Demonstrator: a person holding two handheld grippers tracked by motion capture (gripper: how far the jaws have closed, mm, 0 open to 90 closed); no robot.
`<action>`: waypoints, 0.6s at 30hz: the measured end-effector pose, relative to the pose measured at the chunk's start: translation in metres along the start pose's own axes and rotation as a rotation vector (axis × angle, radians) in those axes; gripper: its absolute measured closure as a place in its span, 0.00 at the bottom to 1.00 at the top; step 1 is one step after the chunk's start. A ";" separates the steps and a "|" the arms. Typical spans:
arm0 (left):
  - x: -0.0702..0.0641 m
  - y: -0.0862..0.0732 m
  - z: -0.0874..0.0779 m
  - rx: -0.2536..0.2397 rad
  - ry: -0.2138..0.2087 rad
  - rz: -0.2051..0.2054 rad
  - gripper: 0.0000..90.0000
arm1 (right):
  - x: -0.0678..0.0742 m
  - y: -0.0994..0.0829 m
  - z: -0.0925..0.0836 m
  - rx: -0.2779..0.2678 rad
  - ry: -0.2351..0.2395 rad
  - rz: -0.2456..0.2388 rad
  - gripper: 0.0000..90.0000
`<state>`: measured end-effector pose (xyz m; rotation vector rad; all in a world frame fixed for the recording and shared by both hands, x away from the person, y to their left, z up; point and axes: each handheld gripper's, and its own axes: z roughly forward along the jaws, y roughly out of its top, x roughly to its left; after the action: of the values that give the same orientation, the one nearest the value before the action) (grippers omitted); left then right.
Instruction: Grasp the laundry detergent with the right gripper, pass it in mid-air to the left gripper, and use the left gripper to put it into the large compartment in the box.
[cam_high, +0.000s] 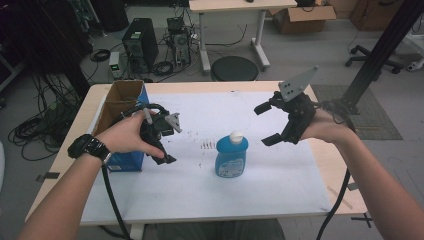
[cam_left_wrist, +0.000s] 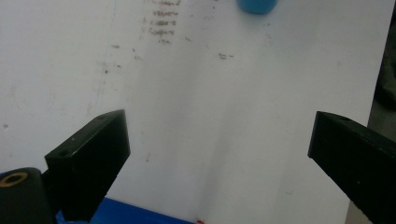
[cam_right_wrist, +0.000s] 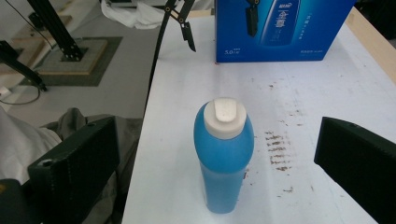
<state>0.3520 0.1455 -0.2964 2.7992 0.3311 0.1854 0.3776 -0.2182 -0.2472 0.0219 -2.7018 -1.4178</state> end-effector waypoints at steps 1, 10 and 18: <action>0.000 0.000 0.000 0.000 0.000 0.000 0.07 | 0.000 0.000 0.000 0.000 0.000 0.000 0.00; -0.001 -0.002 -0.002 -0.011 -0.006 -0.013 0.07 | -0.011 -0.033 0.014 -0.039 0.009 0.045 0.00; 0.000 -0.004 -0.004 -0.011 -0.006 -0.015 0.07 | -0.019 -0.056 0.031 -0.057 0.014 0.083 0.00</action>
<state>0.3507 0.1508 -0.2938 2.7852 0.3478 0.1744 0.3921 -0.2240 -0.3123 -0.0836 -2.6169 -1.4648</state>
